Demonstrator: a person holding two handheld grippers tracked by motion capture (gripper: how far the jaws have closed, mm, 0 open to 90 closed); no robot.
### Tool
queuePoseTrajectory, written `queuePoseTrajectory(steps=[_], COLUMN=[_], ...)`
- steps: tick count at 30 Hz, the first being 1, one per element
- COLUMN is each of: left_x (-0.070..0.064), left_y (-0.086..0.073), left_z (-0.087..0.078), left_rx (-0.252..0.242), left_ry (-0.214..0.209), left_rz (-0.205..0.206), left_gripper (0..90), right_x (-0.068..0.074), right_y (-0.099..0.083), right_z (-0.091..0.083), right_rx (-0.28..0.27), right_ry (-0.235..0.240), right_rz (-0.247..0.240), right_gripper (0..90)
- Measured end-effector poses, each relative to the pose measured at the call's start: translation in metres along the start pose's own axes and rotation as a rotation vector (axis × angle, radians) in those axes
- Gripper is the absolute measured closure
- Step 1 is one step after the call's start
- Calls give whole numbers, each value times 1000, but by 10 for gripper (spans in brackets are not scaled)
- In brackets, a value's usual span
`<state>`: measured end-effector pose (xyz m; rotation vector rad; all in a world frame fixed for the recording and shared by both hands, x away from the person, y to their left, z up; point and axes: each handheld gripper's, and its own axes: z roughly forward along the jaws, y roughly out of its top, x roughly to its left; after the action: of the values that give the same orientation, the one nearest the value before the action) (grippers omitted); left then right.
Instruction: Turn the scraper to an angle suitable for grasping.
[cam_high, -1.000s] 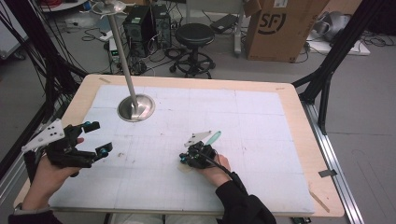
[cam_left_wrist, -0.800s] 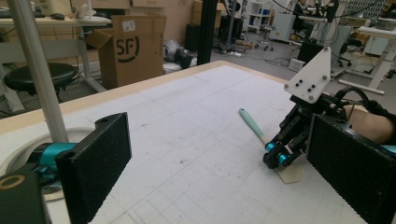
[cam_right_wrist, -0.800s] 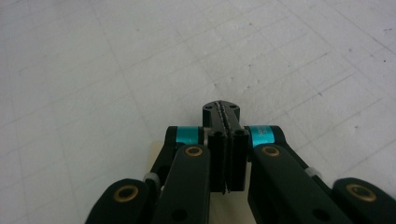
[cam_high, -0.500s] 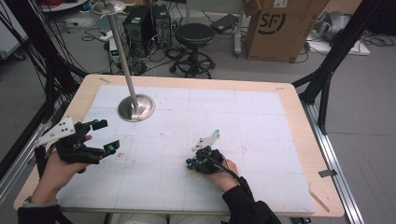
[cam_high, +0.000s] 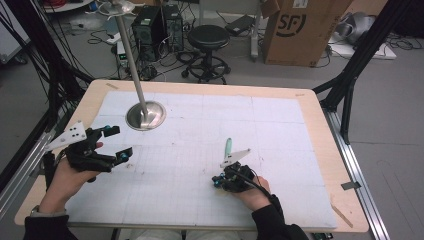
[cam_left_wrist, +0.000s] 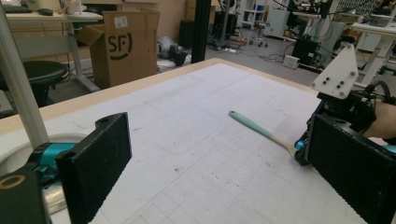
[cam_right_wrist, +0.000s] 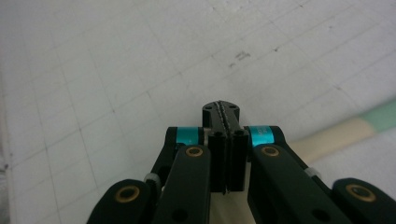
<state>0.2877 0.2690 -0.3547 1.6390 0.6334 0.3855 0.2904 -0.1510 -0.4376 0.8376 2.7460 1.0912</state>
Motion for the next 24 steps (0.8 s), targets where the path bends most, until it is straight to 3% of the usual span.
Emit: queuePoseTrajectory(steps=[5, 12, 20, 24], left_x=[1, 1, 1, -2], left_y=[0, 1, 1, 0], left_z=[2, 6, 9, 8], left_rx=[-2, -1, 10, 21], left_ry=[-2, -9, -10, -8], left_rz=[-4, -5, 0, 7], left_gripper=[75, 75, 75, 75], right_x=[3, -1, -10, -19], right_y=[-9, -25, -32, -29], right_z=[-9, -24, -35, -39], right_rx=[8, -16, -29, -94], right_ry=[-41, -40, -36, -88], right_rz=[-15, 30, 34, 69], right_gripper=[900, 900, 900, 900])
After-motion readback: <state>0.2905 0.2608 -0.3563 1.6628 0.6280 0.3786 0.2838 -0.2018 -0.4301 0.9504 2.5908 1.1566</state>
